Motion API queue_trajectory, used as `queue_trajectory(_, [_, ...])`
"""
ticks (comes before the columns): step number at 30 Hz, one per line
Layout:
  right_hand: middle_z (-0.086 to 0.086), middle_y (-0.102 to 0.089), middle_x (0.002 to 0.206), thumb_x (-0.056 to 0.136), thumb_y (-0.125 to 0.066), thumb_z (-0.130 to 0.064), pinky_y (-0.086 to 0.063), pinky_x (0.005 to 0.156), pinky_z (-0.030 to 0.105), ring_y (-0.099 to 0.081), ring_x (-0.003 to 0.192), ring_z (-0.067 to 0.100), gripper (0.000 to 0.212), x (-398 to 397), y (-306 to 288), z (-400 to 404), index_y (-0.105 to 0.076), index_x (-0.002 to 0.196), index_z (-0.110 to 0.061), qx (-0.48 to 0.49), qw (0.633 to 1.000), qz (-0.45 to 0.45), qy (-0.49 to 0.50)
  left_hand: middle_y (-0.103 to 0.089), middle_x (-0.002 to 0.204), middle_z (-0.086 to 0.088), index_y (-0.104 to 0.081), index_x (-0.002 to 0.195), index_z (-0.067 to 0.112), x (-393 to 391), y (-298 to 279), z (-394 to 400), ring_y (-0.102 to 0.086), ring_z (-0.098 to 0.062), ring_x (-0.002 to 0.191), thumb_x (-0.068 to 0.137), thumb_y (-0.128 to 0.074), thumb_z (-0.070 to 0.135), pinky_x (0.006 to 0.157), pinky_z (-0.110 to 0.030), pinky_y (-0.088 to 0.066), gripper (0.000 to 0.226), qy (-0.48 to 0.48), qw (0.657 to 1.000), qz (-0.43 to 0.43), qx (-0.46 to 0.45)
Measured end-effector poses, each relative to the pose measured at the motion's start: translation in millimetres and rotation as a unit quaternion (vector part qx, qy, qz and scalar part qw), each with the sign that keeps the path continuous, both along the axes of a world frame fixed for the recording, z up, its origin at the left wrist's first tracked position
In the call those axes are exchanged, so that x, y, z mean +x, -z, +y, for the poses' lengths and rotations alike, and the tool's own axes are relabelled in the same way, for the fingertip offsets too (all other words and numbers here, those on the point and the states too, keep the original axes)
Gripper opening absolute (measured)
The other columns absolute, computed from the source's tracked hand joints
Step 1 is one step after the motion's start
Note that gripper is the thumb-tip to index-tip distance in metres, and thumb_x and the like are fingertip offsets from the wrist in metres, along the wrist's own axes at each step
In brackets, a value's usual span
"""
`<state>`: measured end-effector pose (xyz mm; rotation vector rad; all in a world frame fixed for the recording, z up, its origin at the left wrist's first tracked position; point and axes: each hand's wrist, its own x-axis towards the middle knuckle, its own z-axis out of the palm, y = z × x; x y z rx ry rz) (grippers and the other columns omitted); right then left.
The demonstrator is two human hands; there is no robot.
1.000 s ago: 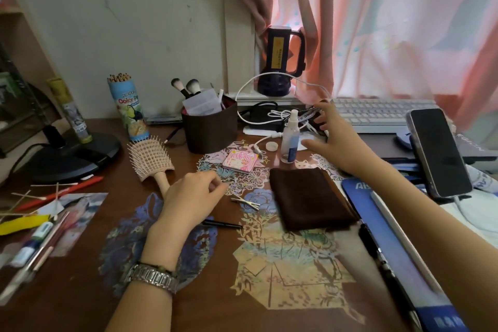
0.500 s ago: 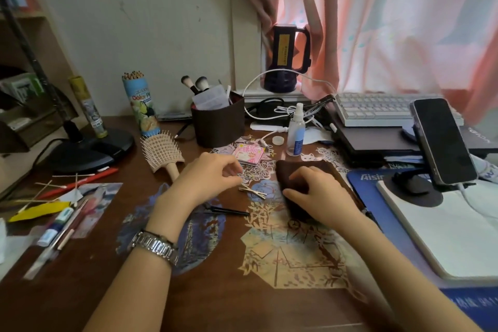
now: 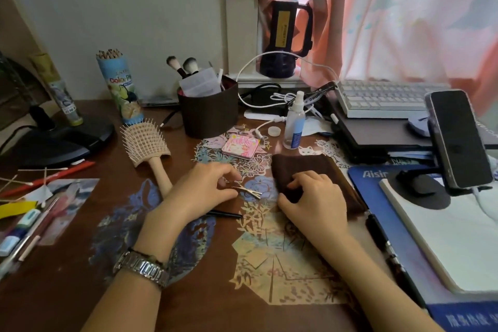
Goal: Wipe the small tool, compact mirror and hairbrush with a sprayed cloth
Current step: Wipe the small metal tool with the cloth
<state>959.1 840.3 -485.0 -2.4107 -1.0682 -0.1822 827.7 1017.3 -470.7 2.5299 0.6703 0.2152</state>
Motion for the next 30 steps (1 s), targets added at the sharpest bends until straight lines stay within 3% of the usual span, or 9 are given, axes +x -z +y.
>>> queue_trajectory(7, [-0.01, -0.068, 0.107, 0.079, -0.066, -0.031, -0.046, 0.09, 0.038, -0.056, 0.104, 0.012, 0.015, 4, 4, 0, -0.073, 0.088, -0.021, 0.07, 0.996, 0.051, 0.004, -0.059, 0.091, 0.017, -0.063, 0.094, 0.039, 8, 1, -5, -0.057, -0.001, 0.081, 0.084, -0.068, 0.03, 0.076, -0.03, -0.051, 0.014, 0.012, 1.0, -0.006, 0.003])
queue_trajectory(14, [-0.016, -0.068, 0.102, 0.078, -0.067, -0.027, -0.045, 0.092, 0.038, -0.056, 0.102, 0.007, 0.005, 5, 1, -2, -0.071, 0.081, -0.025, 0.118, 0.985, 0.129, 0.001, -0.061, 0.089, 0.016, -0.066, 0.09, 0.035, 16, 7, -13, -0.058, -0.001, 0.079, 0.081, -0.07, 0.032, 0.075, -0.034, -0.054, 0.01, 0.005, 0.999, -0.036, -0.006])
queue_trajectory(23, [-0.019, -0.066, 0.097, 0.077, -0.068, -0.025, -0.047, 0.09, 0.035, -0.057, 0.097, 0.003, 0.003, 0, 0, -4, -0.071, 0.079, -0.025, 0.128, 0.981, 0.142, -0.026, -0.063, 0.082, 0.015, -0.067, 0.085, 0.032, 25, 11, -25, -0.058, -0.002, 0.071, 0.078, -0.073, 0.029, 0.072, -0.036, -0.054, 0.01, 0.003, 0.995, -0.089, -0.036])
queue_trajectory(27, [-0.015, -0.066, 0.105, 0.083, -0.065, -0.03, -0.046, 0.092, 0.04, -0.054, 0.103, 0.007, 0.01, 2, 2, -5, -0.072, 0.086, -0.024, 0.059, 0.991, 0.097, -0.07, -0.064, 0.084, 0.015, -0.067, 0.089, 0.031, 25, 10, -25, -0.059, -0.003, 0.074, 0.077, -0.074, 0.03, 0.073, -0.037, -0.054, 0.014, 0.011, 0.995, -0.086, -0.046])
queue_trajectory(30, [-0.015, -0.062, 0.113, 0.09, -0.056, -0.032, -0.045, 0.096, 0.037, -0.052, 0.109, 0.004, 0.019, 10, -3, -13, -0.069, 0.103, -0.026, 0.058, 0.984, 0.122, -0.117, -0.064, 0.088, 0.017, -0.066, 0.091, 0.033, 19, 9, -19, -0.058, 0.0, 0.081, 0.077, -0.074, 0.034, 0.077, -0.035, -0.053, 0.016, 0.001, 0.996, -0.082, -0.039])
